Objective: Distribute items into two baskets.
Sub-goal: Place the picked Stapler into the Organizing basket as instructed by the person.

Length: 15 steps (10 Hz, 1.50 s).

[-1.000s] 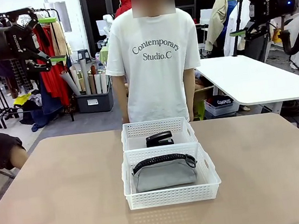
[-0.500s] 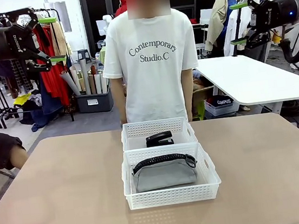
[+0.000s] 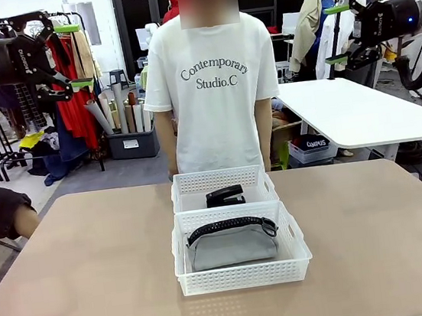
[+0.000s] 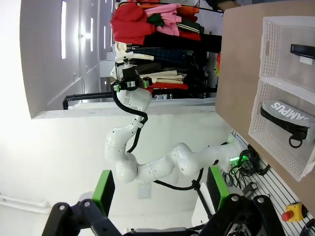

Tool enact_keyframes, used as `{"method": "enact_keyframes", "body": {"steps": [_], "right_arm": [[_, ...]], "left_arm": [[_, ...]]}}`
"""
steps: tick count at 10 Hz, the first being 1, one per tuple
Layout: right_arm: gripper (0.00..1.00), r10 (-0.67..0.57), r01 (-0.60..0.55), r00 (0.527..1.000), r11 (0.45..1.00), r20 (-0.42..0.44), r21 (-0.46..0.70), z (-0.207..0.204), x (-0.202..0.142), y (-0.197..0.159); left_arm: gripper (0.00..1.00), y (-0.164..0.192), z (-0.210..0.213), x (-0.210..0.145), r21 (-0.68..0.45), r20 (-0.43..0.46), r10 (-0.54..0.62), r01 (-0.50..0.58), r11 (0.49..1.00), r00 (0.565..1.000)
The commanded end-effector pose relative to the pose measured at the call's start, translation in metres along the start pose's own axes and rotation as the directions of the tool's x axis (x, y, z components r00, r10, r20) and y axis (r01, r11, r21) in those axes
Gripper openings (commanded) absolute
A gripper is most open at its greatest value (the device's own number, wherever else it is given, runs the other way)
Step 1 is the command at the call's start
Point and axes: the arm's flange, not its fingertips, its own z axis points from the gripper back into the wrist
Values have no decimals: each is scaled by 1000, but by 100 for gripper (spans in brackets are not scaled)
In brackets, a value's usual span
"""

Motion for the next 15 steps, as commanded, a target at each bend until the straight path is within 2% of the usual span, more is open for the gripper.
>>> {"method": "enact_keyframes", "body": {"steps": [1, 15], "right_arm": [[100, -8, 8, 1000, 1000, -1, 3, 0, -1, 2], [100, -8, 8, 1000, 1000, -1, 3, 0, -1, 2]], "left_arm": [[100, -1, 0, -2, -1, 1, -2, 2, 1000, 1000], [100, -1, 0, -2, -1, 1, -2, 2, 1000, 1000]]}}
